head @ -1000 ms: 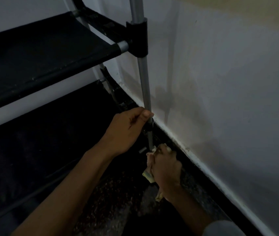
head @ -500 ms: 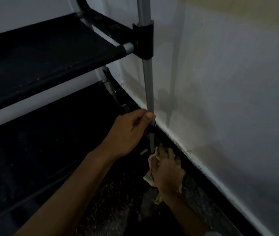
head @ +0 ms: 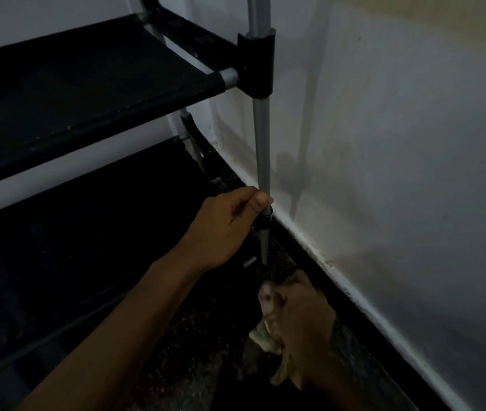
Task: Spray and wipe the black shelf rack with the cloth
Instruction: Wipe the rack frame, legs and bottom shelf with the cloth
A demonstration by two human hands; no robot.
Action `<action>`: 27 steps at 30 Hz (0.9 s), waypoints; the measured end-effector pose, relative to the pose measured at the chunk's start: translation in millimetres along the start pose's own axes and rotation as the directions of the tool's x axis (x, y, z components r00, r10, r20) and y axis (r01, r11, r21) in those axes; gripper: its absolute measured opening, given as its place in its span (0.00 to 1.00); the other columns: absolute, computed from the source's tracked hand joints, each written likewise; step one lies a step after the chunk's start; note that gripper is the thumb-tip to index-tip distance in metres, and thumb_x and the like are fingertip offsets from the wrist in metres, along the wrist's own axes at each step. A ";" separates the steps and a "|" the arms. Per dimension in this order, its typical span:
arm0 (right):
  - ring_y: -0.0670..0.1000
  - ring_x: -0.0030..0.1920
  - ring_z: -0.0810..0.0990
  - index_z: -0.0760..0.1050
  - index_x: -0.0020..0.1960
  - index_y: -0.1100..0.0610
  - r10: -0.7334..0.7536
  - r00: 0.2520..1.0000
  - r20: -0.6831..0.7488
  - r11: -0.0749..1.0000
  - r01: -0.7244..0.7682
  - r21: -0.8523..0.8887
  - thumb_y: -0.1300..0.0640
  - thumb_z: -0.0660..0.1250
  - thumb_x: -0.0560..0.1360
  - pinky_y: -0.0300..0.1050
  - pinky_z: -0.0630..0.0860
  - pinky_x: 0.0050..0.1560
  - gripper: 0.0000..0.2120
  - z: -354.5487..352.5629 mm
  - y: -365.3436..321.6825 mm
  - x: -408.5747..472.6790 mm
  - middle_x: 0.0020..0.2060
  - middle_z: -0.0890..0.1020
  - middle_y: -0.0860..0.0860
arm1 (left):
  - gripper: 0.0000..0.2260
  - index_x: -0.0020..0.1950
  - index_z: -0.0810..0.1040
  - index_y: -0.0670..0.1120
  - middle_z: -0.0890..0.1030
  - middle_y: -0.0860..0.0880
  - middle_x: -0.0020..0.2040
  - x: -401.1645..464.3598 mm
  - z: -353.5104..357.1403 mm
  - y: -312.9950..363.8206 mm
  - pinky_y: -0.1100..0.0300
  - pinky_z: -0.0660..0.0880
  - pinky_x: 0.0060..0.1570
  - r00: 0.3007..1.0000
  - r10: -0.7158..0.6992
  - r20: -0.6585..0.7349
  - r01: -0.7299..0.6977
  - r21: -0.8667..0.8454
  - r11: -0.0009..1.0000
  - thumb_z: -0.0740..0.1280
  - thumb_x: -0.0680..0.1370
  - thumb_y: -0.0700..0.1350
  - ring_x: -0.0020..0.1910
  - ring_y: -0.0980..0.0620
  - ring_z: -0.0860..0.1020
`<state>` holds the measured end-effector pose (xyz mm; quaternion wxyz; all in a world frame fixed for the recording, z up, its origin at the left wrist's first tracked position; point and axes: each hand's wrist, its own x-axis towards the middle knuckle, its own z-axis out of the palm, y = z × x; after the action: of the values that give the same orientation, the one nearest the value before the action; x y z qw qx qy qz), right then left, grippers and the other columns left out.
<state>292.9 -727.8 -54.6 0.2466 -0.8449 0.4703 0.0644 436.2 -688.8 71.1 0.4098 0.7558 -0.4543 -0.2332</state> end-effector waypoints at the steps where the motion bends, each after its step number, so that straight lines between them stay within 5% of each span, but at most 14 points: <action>1: 0.56 0.56 0.76 0.80 0.53 0.45 -0.029 0.992 -0.127 0.999 0.032 0.014 0.49 0.67 0.75 0.48 0.76 0.49 0.08 2.6 -4.9 5.8 0.65 0.71 0.44 | 0.18 0.52 0.79 0.55 0.82 0.42 0.51 -0.1 0.3 0.1 0.68 0.74 0.49 1.000 -0.006 0.001 0.006 -0.004 1.000 0.54 0.74 0.61 0.48 0.54 0.79; 5: 0.61 0.38 0.79 0.83 0.33 0.51 -0.079 0.960 -0.269 0.995 0.061 -0.075 0.54 0.83 0.56 0.48 0.75 0.24 0.11 13.3 -23.7 28.5 0.49 0.82 0.52 | 0.17 0.51 0.78 0.56 0.82 0.42 0.51 -0.4 -0.3 -0.1 0.66 0.75 0.51 1.000 -0.010 0.003 0.010 -0.033 0.999 0.55 0.74 0.60 0.49 0.53 0.79; 11: 0.62 0.35 0.79 0.78 0.25 0.58 -0.037 0.984 -0.177 0.992 0.015 -0.123 0.57 0.85 0.50 0.44 0.71 0.23 0.16 23.5 -28.4 37.9 0.46 0.82 0.54 | 0.15 0.49 0.78 0.59 0.82 0.40 0.50 -0.2 -0.2 -1.1 0.58 0.76 0.52 1.000 -0.010 -0.002 0.010 -0.021 1.000 0.55 0.75 0.61 0.50 0.47 0.79; 13: 0.61 0.38 0.80 0.80 0.29 0.58 -0.030 0.981 -0.190 0.985 -0.004 -0.174 0.55 0.84 0.55 0.45 0.73 0.26 0.14 16.6 -34.4 38.3 0.51 0.82 0.54 | 0.14 0.49 0.78 0.59 0.82 0.40 0.50 -0.1 0.4 -1.0 0.58 0.75 0.52 1.000 -0.011 -0.007 0.011 -0.029 1.000 0.55 0.74 0.61 0.50 0.46 0.80; 17: 0.59 0.55 0.76 0.76 0.57 0.55 0.026 0.994 -0.109 0.965 -0.054 -0.258 0.55 0.64 0.79 0.48 0.71 0.42 0.09 9.0 -40.3 54.0 0.65 0.71 0.53 | 0.20 0.52 0.81 0.52 0.83 0.43 0.50 -0.2 0.3 -0.5 0.63 0.75 0.50 1.000 -0.016 -0.016 0.016 -0.020 1.000 0.55 0.74 0.60 0.50 0.49 0.80; 23: 0.54 0.51 0.80 0.77 0.54 0.53 0.064 0.996 0.058 0.957 -0.044 -0.287 0.54 0.64 0.78 0.45 0.74 0.42 0.07 -10.8 -35.6 52.0 0.52 0.79 0.51 | 0.19 0.50 0.81 0.53 0.84 0.46 0.48 1.0 -0.2 -2.0 0.63 0.75 0.49 1.000 -0.008 -0.026 0.008 -0.005 1.000 0.55 0.74 0.61 0.48 0.51 0.80; 27: 0.57 0.54 0.77 0.77 0.54 0.54 0.059 0.993 -0.099 0.995 -0.066 -0.072 0.44 0.65 0.76 0.46 0.72 0.46 0.15 -9.5 -26.5 35.5 0.61 0.74 0.51 | 0.17 0.51 0.81 0.51 0.84 0.45 0.46 1.8 -0.5 -3.6 0.60 0.76 0.49 0.999 -0.001 -0.035 0.001 0.014 1.000 0.57 0.78 0.59 0.47 0.50 0.81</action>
<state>333.2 -747.9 -49.0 0.1892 -0.8406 0.5051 0.0488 439.2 -689.3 68.4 0.4123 0.7628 -0.4482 -0.2172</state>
